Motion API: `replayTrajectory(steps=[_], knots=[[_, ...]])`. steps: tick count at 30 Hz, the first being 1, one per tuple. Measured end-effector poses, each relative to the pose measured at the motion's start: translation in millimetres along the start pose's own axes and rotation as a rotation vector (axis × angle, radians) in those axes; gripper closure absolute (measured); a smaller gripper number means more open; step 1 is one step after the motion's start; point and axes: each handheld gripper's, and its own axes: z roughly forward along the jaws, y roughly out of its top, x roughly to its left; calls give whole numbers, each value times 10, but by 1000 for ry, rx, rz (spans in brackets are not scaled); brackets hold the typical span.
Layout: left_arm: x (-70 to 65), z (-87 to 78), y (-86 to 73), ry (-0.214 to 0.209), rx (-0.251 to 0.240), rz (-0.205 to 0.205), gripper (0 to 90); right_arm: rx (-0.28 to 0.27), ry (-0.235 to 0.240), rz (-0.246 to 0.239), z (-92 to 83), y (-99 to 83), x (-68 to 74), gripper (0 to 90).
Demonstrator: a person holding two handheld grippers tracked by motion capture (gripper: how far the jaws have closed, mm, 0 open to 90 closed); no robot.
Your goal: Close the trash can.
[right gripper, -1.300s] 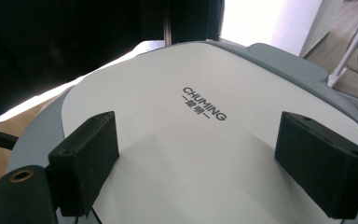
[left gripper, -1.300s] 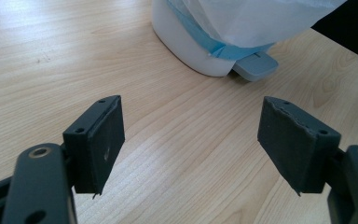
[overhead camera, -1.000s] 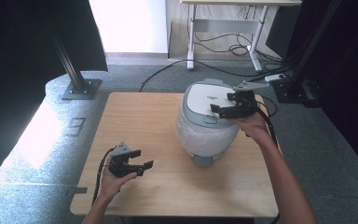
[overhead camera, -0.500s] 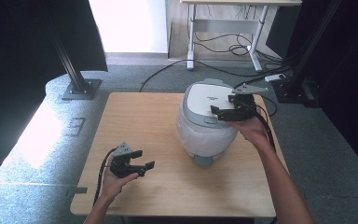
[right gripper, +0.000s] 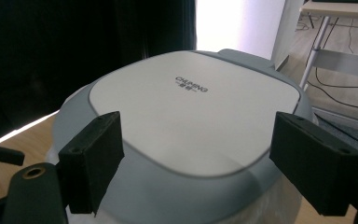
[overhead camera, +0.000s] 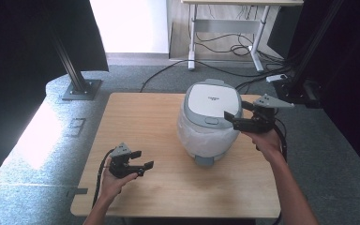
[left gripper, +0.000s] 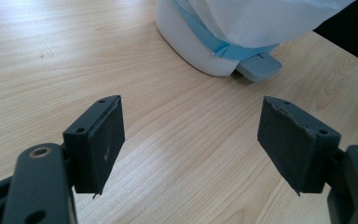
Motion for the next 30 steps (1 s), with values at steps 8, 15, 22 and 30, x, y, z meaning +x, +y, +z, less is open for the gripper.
replayTrajectory(steps=[8,15,22,30], knots=[[-13,28,-14,4,7,3,227,-36,-7,-3,-351,-209,14,178],[-7,61,-60,20,25,9,231,-64,-30,32,-647,-639,-46,181],[2,86,-83,23,29,8,229,-48,-49,73,-779,-1141,-130,180],[37,121,-118,37,39,-1,229,23,-77,78,-802,-1638,-167,181]])
